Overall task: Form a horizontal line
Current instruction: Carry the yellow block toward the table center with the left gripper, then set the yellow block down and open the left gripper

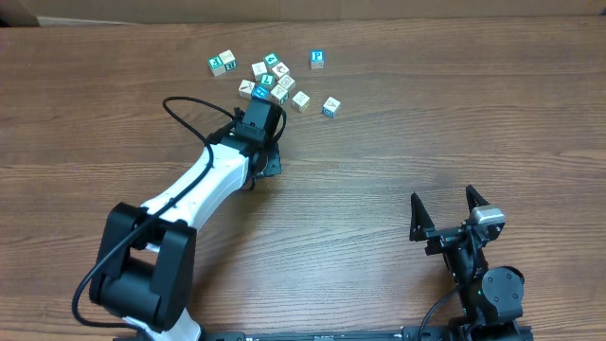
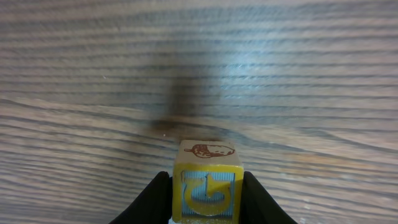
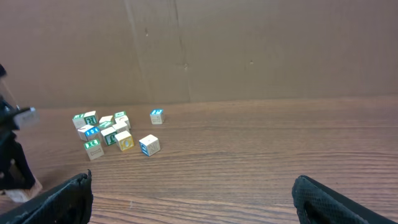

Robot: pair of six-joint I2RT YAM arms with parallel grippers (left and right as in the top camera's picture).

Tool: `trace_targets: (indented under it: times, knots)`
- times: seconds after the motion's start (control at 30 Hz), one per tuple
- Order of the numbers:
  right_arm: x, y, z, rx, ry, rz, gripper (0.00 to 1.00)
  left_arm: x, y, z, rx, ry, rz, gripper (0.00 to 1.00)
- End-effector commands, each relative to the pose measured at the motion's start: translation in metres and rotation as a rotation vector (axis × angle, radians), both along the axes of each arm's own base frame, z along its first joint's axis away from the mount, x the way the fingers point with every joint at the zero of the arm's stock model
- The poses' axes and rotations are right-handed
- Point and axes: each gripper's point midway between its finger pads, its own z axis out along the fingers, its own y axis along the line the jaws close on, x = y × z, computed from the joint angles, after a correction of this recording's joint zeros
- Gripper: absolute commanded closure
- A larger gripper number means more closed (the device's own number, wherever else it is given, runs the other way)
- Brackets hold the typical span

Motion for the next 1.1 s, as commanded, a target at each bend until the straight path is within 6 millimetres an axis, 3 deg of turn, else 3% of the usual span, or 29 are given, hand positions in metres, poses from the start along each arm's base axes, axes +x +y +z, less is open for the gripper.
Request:
trace_targets:
  times: [0.0, 0.27, 0.33, 0.37, 0.53, 0.6, 0.73, 0.9, 1.07]
  knots:
    - [0.0, 0.0, -0.001, 0.008, -0.004, 0.002, 0.0, -0.007, 0.007, -0.024, 0.05, 0.056, -0.011, 0.73]
    - [0.0, 0.0, -0.001, 0.008, -0.004, 0.002, 0.0, -0.007, 0.009, -0.024, 0.061, 0.053, -0.008, 0.68]
    - [0.0, 0.0, -0.001, 0.008, -0.004, 0.002, 0.0, -0.007, 0.01, -0.024, 0.066, 0.055, -0.008, 0.58]
    - [0.0, 0.0, -0.001, 0.008, -0.004, 0.002, 0.0, -0.007, 0.01, -0.024, 0.066, 0.055, -0.008, 0.46]
    - [0.0, 0.0, -0.001, 0.008, -0.004, 0.002, 0.0, -0.003, 0.01, -0.02, 0.074, 0.046, -0.028, 0.34]
    - [0.0, 0.0, -0.001, 0.008, -0.004, 0.002, 0.0, 0.002, 0.012, -0.012, 0.076, 0.042, -0.027, 0.33]
    - [0.0, 0.0, -0.001, 0.008, -0.004, 0.002, 0.0, 0.019, 0.015, 0.021, 0.064, 0.036, -0.003, 0.32]
    - [0.0, 0.0, -0.001, 0.008, -0.004, 0.002, 0.0, 0.047, 0.013, 0.081, 0.043, -0.035, 0.0, 0.3]
    - [0.0, 0.0, -0.001, 0.008, -0.004, 0.002, 0.0, 0.074, 0.002, 0.134, -0.002, -0.156, -0.034, 0.41]
